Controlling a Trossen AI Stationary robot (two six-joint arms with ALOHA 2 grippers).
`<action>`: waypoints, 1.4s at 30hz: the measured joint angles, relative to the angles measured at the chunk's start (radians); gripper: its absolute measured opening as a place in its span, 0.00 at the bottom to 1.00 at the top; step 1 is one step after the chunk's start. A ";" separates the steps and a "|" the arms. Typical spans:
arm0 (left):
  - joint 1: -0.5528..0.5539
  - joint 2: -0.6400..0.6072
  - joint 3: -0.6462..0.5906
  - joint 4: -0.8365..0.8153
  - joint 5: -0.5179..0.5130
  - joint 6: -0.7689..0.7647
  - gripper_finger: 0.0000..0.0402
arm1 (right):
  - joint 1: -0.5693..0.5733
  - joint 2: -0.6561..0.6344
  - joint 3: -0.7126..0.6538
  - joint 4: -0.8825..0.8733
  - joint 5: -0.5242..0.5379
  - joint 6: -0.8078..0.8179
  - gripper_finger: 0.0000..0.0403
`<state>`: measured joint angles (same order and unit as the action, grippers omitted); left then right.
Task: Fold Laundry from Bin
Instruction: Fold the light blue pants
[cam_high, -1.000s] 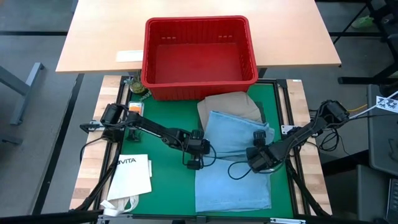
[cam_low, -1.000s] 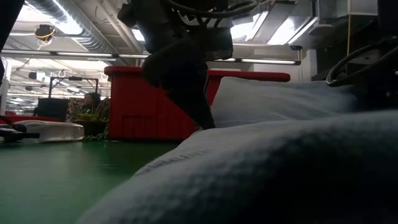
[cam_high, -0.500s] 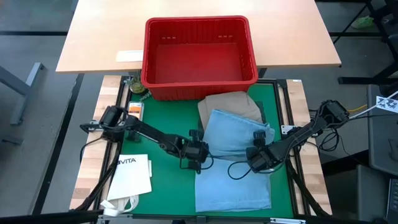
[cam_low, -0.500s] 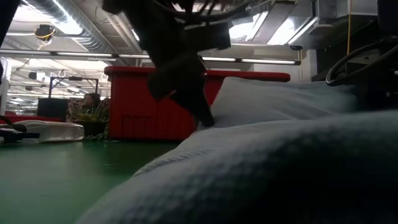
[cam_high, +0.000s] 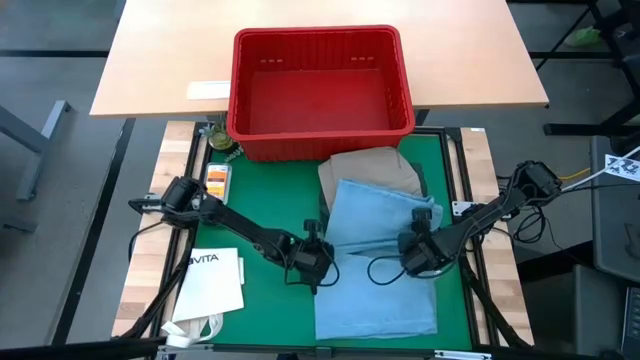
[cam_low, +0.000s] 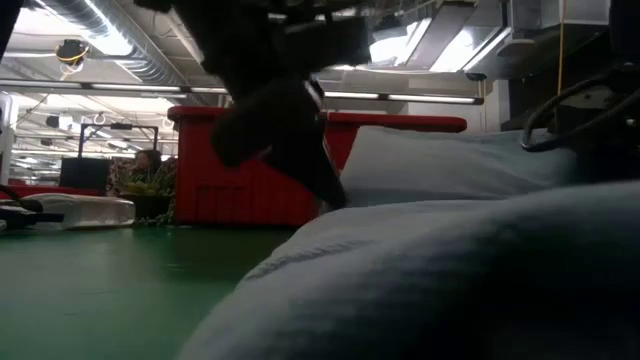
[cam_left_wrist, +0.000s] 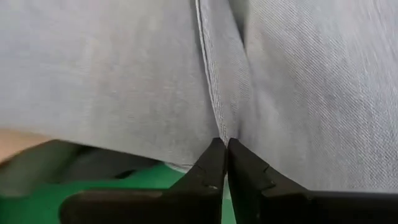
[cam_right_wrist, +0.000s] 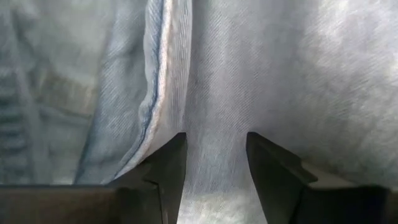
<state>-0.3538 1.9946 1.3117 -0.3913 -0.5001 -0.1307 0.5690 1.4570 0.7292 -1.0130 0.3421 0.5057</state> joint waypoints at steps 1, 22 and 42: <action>0.000 0.015 0.000 0.011 0.016 0.000 0.03 | 0.000 0.000 0.000 -0.001 -0.024 -0.022 0.43; 0.013 0.067 0.028 0.048 0.035 0.014 0.39 | 0.000 0.000 -0.002 0.016 -0.127 -0.040 0.47; 0.079 -0.002 0.050 0.146 0.020 0.021 0.33 | 0.000 0.000 0.110 -0.202 -0.180 -0.044 0.63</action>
<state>-0.2751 1.9923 1.3617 -0.2451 -0.4801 -0.1096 0.5694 1.4567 0.8388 -1.2146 0.1616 0.4618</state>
